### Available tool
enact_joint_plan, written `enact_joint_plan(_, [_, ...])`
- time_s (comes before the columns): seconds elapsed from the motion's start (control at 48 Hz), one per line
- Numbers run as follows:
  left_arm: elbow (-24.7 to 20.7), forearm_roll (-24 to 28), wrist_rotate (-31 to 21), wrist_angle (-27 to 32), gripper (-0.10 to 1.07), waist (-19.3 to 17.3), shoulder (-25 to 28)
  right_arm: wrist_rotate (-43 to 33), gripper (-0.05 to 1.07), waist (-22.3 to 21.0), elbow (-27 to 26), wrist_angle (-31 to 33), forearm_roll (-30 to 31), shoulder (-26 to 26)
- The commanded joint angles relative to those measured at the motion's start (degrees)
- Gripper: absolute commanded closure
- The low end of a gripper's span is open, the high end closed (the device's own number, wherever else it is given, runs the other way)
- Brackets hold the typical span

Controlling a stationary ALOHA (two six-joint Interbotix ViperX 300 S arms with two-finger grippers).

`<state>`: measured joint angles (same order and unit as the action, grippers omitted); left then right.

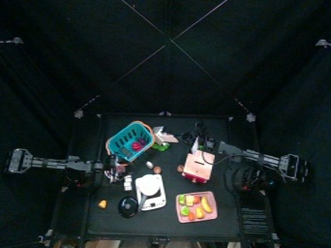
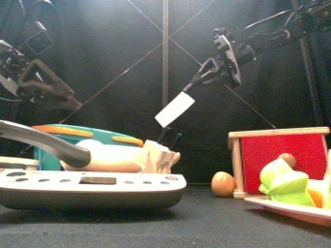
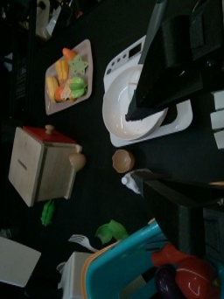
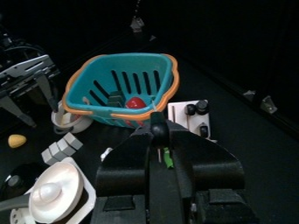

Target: Grab cleaver with other hand

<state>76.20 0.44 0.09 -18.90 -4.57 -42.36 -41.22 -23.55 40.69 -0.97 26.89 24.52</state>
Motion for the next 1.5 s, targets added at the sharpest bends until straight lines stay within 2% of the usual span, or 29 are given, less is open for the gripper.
enact_joint_plan(0.0, [-1.1,0.1,0.1,-0.6,0.11,-0.2,0.2,-0.2,0.62,0.6,0.0,-2.8,-0.1,1.3])
enact_joint_plan(0.146, [-2.5,0.1,0.2,-2.3,0.11,-0.1,0.2,0.4,0.62,4.0,1.0,-8.4,0.2,2.1])
enact_joint_plan(0.312, [-3.3,0.0,-0.2,-7.3,0.11,0.8,0.2,0.6,0.62,8.2,3.0,-15.6,1.3,1.8])
enact_joint_plan(0.458, [-3.1,0.1,-0.2,-12.4,0.11,2.5,0.4,0.2,0.62,10.2,5.2,-22.3,4.3,1.1])
enact_joint_plan(0.625, [-3.8,0.2,-0.2,-14.6,0.10,5.6,3.0,0.7,0.62,12.3,6.0,-27.8,4.9,-0.4])
enact_joint_plan(1.0, [-10.3,-0.4,-0.2,-15.9,0.10,6.4,12.4,0.7,0.62,12.5,4.5,-29.7,9.0,-5.4])
enact_joint_plan(1.479, [-13.7,-5.4,-0.2,-16.0,0.11,6.6,21.4,0.7,0.62,12.5,2.8,-30.9,9.2,-9.3])
